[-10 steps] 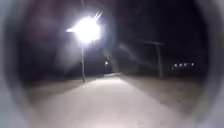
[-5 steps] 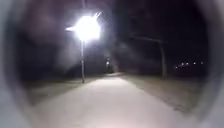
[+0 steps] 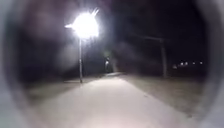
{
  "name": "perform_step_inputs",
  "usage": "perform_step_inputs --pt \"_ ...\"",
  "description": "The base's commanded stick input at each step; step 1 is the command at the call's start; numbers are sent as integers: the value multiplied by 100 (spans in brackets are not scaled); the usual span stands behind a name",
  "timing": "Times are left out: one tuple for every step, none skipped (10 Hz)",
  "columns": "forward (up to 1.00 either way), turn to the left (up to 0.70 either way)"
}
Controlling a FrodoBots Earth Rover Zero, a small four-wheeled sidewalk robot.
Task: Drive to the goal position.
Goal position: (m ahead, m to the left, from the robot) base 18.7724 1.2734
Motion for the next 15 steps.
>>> perform_step_inputs --pt "70 0" --pt "70 0" --pt "70 0" --pt "70 0" --pt "70 0" --pt "70 0" --pt "70 0" --pt "70 0" --pt "70 1" --pt "70 5" --pt "70 14" --pt "70 14" --pt "70 0" --pt "70 0" --pt "70 0"
